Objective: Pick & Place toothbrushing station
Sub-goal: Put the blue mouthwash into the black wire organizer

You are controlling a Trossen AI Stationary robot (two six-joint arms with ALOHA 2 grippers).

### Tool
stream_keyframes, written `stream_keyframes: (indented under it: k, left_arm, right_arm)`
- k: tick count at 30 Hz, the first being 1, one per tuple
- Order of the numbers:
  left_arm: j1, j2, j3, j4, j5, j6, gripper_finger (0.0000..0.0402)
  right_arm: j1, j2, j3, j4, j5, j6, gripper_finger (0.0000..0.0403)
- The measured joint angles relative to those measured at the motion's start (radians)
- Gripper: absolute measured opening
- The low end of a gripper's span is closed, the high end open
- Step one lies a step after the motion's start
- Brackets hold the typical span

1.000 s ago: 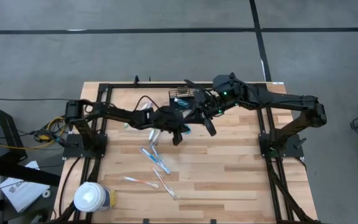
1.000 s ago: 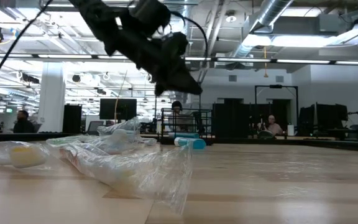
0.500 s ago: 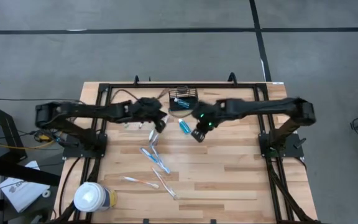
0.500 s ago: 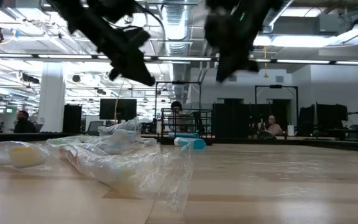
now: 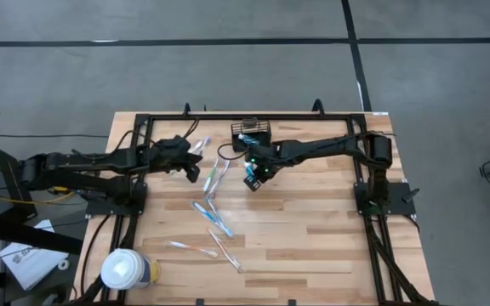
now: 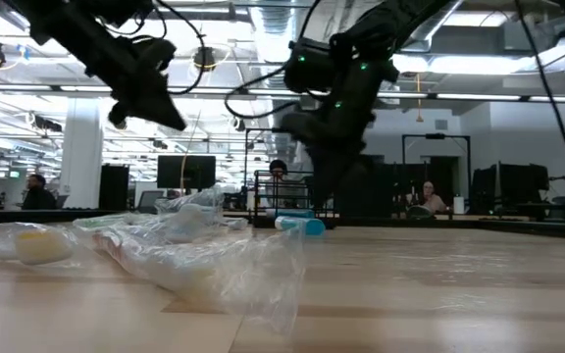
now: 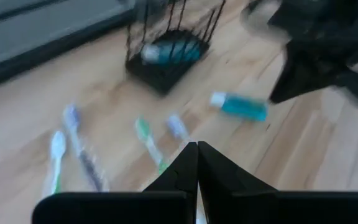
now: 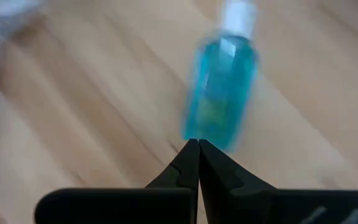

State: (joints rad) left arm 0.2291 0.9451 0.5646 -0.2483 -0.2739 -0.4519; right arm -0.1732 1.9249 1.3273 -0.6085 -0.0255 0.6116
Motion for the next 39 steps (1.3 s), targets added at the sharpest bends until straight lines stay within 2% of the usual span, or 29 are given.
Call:
stream_keyframes:
  k: [8,19,24,31,39]
  left_arm:
    - [-0.001,0.014,-0.013,-0.019,0.024,0.025,0.0000]
    - [0.003,0.017,-0.011,-0.017,0.036,0.052,0.0000]
    - [0.003,0.017,-0.011,-0.017,0.036,0.058,0.0000]
    - [0.003,0.017,-0.011,-0.006,0.037,0.047,0.0000]
    - [0.008,0.017,-0.011,0.003,0.044,0.043,0.0000]
  right_arm:
    - [-0.032,0.012,0.042,0.033,0.026,0.010,0.0000]
    - [-0.029,0.016,0.041,0.071,-0.002,0.068,0.0000]
    - [-0.032,0.073,0.038,0.062,0.015,0.079,0.0000]
    - [-0.063,0.036,0.056,0.007,0.039,0.033,0.0000]
    - [-0.097,0.066,0.057,0.012,0.052,0.006,0.0000]
